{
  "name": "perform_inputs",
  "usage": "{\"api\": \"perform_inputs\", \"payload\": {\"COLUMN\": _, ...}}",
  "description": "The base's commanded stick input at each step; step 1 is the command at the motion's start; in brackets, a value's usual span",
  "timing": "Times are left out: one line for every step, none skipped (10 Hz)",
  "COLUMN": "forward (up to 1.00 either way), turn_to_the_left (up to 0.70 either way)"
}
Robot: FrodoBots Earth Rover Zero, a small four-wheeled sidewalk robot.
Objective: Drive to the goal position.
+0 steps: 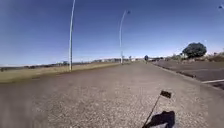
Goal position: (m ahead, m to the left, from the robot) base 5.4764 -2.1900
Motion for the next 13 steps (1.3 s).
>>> {"api": "perform_inputs", "payload": {"forward": 0.00, "turn_to_the_left": 0.05}}
{"api": "perform_inputs", "payload": {"forward": 0.00, "turn_to_the_left": 0.05}}
{"api": "perform_inputs", "payload": {"forward": 0.00, "turn_to_the_left": 0.05}}
{"api": "perform_inputs", "payload": {"forward": 0.00, "turn_to_the_left": 0.05}}
{"api": "perform_inputs", "payload": {"forward": 1.00, "turn_to_the_left": 0.02}}
{"api": "perform_inputs", "payload": {"forward": 1.00, "turn_to_the_left": 0.02}}
{"api": "perform_inputs", "payload": {"forward": 1.00, "turn_to_the_left": 0.02}}
{"api": "perform_inputs", "payload": {"forward": 1.00, "turn_to_the_left": 0.02}}
{"api": "perform_inputs", "payload": {"forward": 1.00, "turn_to_the_left": 0.02}}
{"api": "perform_inputs", "payload": {"forward": 1.00, "turn_to_the_left": 0.02}}
{"api": "perform_inputs", "payload": {"forward": 1.00, "turn_to_the_left": 0.02}}
{"api": "perform_inputs", "payload": {"forward": 1.00, "turn_to_the_left": -0.07}}
{"api": "perform_inputs", "payload": {"forward": 1.00, "turn_to_the_left": -0.17}}
